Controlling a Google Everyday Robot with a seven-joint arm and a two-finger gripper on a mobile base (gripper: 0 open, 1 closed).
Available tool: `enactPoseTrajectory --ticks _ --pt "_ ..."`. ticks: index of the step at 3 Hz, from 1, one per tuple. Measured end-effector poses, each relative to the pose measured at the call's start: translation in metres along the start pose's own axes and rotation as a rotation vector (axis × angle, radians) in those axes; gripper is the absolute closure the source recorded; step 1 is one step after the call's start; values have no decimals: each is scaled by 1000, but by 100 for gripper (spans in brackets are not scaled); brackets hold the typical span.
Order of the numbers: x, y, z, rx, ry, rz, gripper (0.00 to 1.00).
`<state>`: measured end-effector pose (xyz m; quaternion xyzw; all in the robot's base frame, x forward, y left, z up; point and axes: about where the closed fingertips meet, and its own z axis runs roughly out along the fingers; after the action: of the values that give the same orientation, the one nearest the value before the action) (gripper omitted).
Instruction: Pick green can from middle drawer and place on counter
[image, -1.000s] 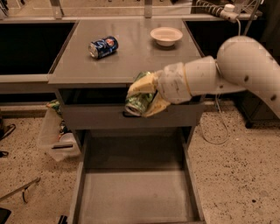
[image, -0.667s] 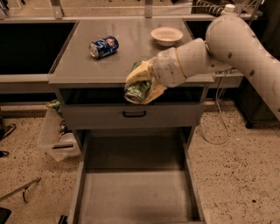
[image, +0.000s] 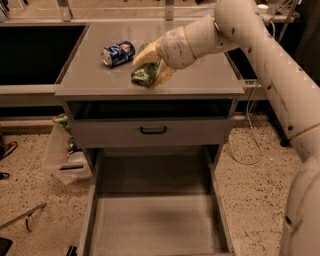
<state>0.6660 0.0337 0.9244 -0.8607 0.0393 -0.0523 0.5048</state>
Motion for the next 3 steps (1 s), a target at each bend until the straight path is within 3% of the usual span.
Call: enactPoseTrajectory --ticks 1,2,3 --pt "49 -46 -44 52 181 -37 100" --pt "96 -60 -83 85 389 18 100" --pt "126 -41 -98 97 470 154 100"
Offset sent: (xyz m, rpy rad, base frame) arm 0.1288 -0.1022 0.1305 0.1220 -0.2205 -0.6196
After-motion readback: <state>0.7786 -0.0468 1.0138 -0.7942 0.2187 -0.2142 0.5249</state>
